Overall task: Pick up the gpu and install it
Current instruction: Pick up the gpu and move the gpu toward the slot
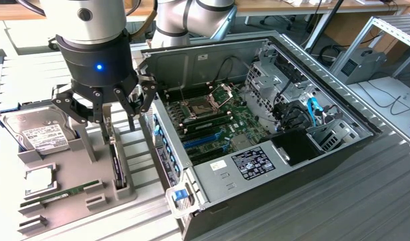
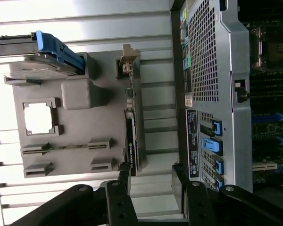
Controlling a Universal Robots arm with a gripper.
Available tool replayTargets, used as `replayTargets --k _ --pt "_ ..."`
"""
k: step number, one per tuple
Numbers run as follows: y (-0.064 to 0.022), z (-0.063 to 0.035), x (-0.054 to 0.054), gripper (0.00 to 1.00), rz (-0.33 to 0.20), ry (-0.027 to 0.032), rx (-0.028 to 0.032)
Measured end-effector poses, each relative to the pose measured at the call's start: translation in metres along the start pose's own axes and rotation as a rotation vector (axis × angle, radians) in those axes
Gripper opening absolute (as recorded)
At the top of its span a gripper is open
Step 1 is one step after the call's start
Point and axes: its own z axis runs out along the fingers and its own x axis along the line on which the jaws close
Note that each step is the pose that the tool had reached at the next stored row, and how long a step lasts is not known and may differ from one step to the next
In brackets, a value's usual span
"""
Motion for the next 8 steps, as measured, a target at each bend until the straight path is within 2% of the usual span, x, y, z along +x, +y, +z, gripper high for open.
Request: replayTargets --k 8 --pt "0.0 0.0013 0.0 0.48 0.0 0.0 0.0001"
